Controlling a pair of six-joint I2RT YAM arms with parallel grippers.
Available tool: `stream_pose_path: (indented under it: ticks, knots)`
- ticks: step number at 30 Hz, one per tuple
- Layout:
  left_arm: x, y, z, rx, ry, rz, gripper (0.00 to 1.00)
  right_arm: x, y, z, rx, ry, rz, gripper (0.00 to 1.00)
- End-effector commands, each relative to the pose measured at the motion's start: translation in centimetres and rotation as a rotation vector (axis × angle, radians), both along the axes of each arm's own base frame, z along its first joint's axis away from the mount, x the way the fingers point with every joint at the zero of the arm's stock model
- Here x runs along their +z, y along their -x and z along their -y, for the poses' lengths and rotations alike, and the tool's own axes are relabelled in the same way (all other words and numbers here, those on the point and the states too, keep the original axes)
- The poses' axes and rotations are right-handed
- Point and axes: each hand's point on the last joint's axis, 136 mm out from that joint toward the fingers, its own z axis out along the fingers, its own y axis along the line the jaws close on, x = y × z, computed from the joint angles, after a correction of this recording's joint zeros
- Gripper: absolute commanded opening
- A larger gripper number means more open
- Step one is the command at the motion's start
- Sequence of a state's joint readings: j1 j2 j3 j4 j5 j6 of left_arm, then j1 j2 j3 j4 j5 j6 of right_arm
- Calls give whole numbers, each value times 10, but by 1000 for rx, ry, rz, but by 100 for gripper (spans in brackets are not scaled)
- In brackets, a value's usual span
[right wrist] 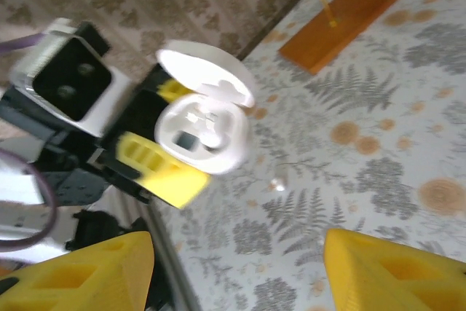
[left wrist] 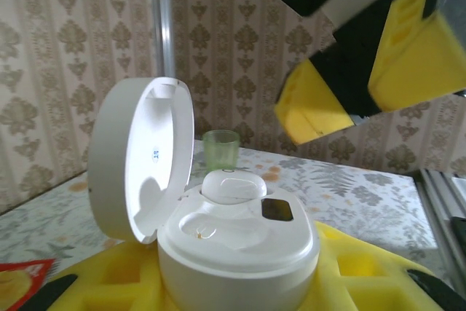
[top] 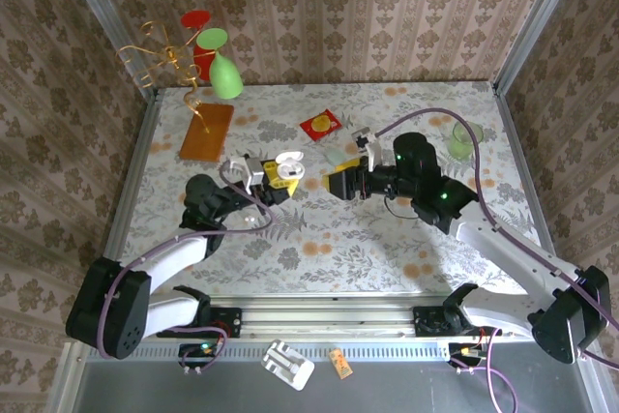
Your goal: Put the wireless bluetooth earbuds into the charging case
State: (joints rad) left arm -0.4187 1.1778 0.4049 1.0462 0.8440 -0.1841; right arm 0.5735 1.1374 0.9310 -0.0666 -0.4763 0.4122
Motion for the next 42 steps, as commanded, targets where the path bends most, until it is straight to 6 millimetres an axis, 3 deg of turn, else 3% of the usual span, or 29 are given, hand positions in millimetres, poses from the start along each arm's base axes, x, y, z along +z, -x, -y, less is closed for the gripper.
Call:
stream_pose_path:
  ticks: [1,6,10,19,26,42]
  knots:
    - [20,5,-11,20,31,78,26,-17,-29,10,-155,-5,-27,64]
    - [36,8,-17,42,17,128,26,-71,-45,-10,-164,49,-164,63]
    - [51,13,-18,39,24,159,26,-112,-49,-47,-102,105,-234,59]
    - [81,19,-17,22,55,222,26,-182,-41,-129,60,250,-256,45]
    - [98,23,-17,10,69,253,26,-215,-40,-163,113,409,-166,41]
    - [101,26,-17,10,57,258,26,-255,-34,-210,206,584,-66,40]
